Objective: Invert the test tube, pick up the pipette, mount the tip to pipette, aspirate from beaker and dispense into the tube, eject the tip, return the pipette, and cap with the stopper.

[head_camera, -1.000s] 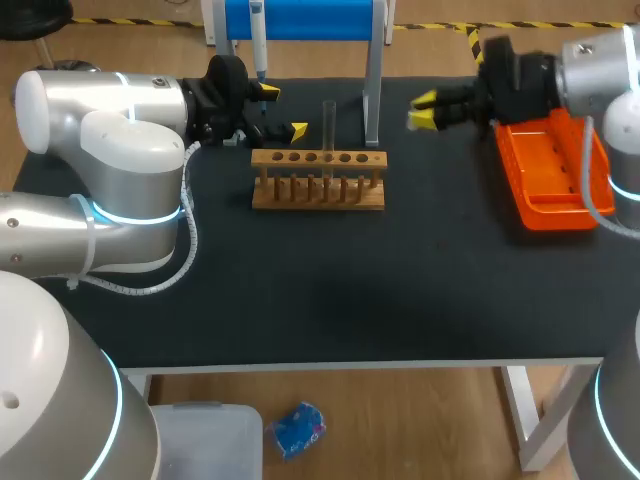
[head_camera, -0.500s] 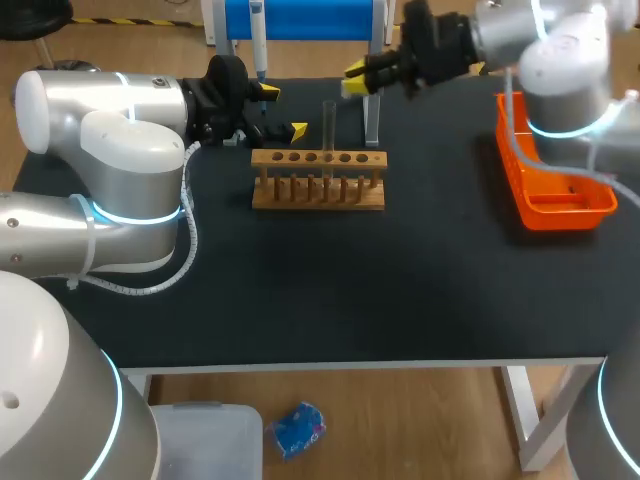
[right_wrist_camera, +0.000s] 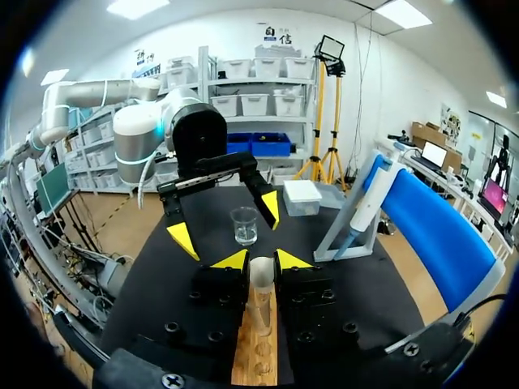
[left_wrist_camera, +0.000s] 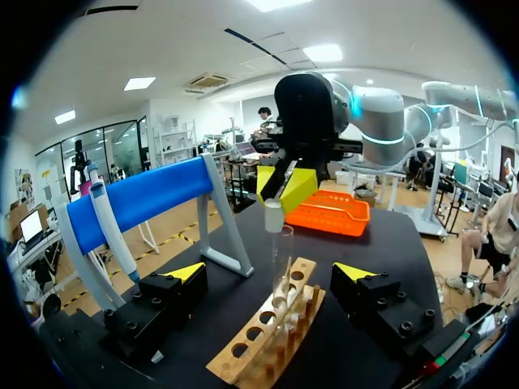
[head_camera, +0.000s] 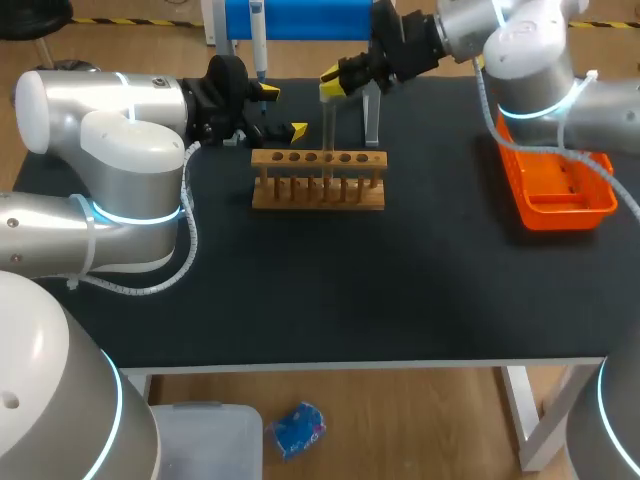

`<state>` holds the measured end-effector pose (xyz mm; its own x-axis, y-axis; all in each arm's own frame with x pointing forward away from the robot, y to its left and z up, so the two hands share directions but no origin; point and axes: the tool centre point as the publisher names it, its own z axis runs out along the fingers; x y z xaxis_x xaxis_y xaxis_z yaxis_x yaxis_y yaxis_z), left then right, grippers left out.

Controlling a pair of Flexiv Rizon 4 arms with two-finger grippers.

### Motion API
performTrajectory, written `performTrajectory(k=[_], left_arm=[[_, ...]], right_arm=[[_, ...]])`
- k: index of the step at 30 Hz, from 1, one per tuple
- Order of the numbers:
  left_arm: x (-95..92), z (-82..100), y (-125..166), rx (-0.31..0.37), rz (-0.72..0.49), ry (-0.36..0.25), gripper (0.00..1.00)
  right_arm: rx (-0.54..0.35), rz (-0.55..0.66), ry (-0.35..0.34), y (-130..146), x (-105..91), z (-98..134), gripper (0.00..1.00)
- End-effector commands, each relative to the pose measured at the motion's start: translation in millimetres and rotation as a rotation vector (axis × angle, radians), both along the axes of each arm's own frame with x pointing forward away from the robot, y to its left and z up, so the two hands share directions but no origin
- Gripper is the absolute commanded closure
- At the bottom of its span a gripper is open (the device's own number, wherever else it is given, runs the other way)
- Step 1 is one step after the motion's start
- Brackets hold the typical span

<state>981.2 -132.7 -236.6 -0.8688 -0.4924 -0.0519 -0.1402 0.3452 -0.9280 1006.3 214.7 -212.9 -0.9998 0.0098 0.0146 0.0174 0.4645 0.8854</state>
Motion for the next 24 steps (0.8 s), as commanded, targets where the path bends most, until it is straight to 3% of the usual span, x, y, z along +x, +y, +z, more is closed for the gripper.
performTrajectory(k=[1,24], left_arm=[[0.4,-1.2,-0.4,-0.002,0.001,-0.003,0.0],[0.4,-1.2,-0.4,-0.002,0.001,-0.003,0.0]], right_arm=[[-0.001,0.009,0.008,-2.0,3.3,0.9,1.0],[-0.023,0.019,0.013,-8.5,-3.2,-2.1,1.0]])
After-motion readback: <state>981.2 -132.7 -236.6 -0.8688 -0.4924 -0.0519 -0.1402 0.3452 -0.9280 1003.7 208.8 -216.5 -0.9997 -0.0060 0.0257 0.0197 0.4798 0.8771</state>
